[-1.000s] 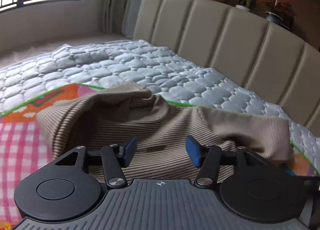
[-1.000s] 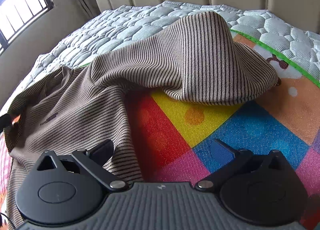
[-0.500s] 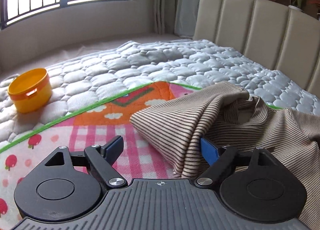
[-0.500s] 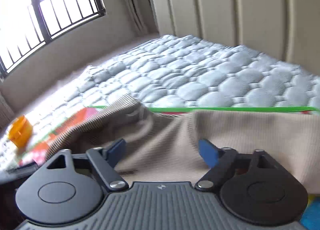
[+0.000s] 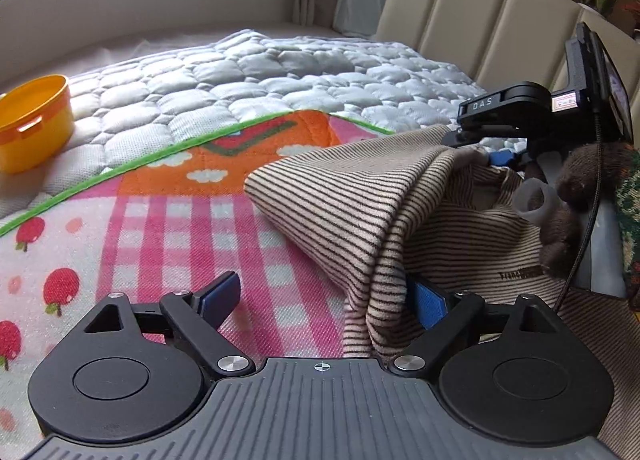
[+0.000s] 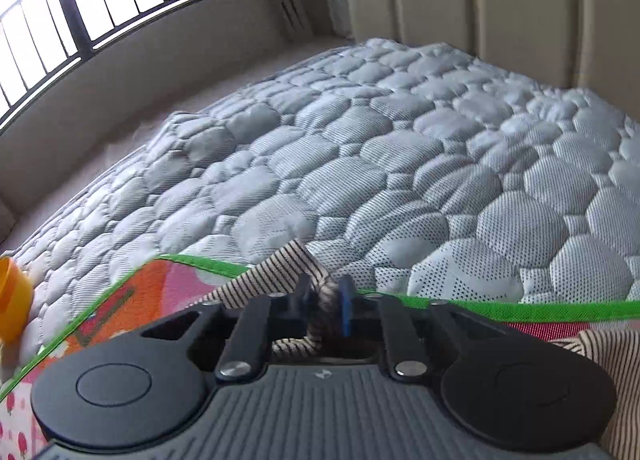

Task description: Fold clothes

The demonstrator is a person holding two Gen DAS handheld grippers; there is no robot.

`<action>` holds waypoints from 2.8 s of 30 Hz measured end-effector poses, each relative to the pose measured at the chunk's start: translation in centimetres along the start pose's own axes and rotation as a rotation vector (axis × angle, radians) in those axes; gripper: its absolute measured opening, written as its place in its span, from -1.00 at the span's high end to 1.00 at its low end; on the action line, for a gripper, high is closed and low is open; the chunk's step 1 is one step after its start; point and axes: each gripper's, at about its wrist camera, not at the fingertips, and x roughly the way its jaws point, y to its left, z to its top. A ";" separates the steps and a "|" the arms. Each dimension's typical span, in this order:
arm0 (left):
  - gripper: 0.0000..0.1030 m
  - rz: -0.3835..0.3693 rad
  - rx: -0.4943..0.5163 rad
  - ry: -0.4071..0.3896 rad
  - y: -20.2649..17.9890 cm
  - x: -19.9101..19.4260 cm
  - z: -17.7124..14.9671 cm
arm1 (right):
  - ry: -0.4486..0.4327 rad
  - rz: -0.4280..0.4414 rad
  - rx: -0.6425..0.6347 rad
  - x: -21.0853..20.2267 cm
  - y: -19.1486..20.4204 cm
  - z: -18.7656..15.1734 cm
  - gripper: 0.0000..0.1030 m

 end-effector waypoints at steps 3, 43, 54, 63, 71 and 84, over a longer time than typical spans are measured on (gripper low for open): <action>-0.82 -0.009 -0.007 0.016 0.3 0.2 0.1 | -0.076 0.047 0.003 -4.7 -0.3 1.2 0.80; -1.00 -0.584 -0.204 0.069 -2.1 0.9 -0.5 | -0.065 -0.152 0.103 -15.1 -12.3 -11.0 0.68; -1.00 -0.569 -0.194 0.088 -2.2 0.9 -0.8 | -0.241 -0.207 0.813 -22.2 -25.8 -17.0 -0.17; -1.00 -0.550 -0.147 0.076 -2.8 0.8 -1.1 | -0.251 -0.322 0.675 -18.3 -26.7 -14.6 -0.29; -1.00 -0.551 -0.151 0.075 -2.8 0.9 -1.2 | -0.175 -0.399 0.478 -16.9 -23.7 -13.4 -0.70; -1.00 -0.554 -0.149 0.076 -2.8 0.8 -1.2 | -0.230 -0.488 0.608 -20.6 -22.6 -14.4 -0.99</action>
